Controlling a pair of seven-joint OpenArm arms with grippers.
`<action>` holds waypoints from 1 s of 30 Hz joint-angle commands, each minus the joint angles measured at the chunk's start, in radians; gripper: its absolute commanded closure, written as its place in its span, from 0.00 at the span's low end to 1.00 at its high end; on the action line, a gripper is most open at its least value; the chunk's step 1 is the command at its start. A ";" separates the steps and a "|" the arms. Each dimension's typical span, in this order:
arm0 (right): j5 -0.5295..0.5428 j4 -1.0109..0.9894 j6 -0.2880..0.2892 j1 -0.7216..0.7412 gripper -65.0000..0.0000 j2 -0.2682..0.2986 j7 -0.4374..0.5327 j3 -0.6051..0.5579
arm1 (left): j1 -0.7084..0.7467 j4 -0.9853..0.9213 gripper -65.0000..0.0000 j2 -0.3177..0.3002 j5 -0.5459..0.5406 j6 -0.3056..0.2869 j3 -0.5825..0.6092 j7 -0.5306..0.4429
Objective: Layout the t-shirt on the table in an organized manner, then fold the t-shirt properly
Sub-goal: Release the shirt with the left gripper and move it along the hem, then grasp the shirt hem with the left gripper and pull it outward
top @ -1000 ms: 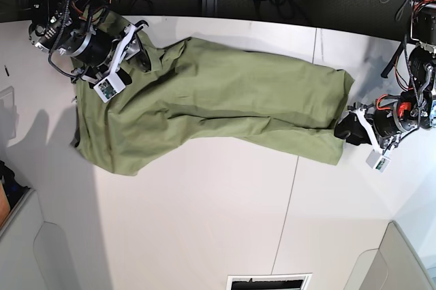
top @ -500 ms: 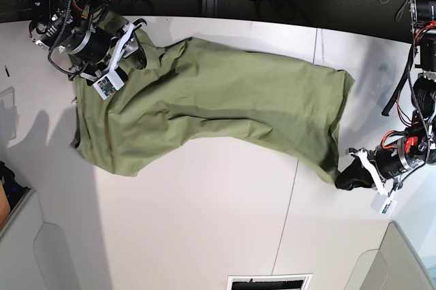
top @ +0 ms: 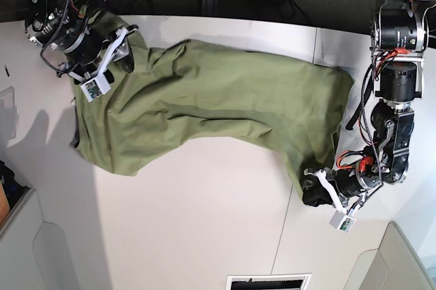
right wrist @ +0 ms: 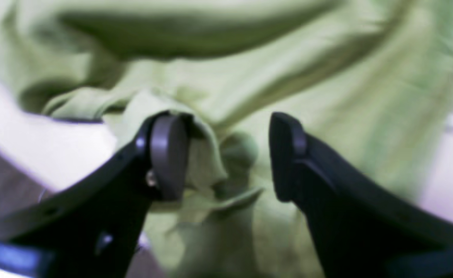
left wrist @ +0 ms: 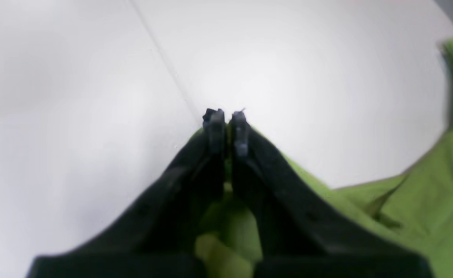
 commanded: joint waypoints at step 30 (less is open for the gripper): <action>0.317 -0.008 0.093 0.117 0.41 -0.128 -0.048 0.137 | -0.092 -0.133 1.00 -0.064 -0.027 -0.025 -0.005 -0.011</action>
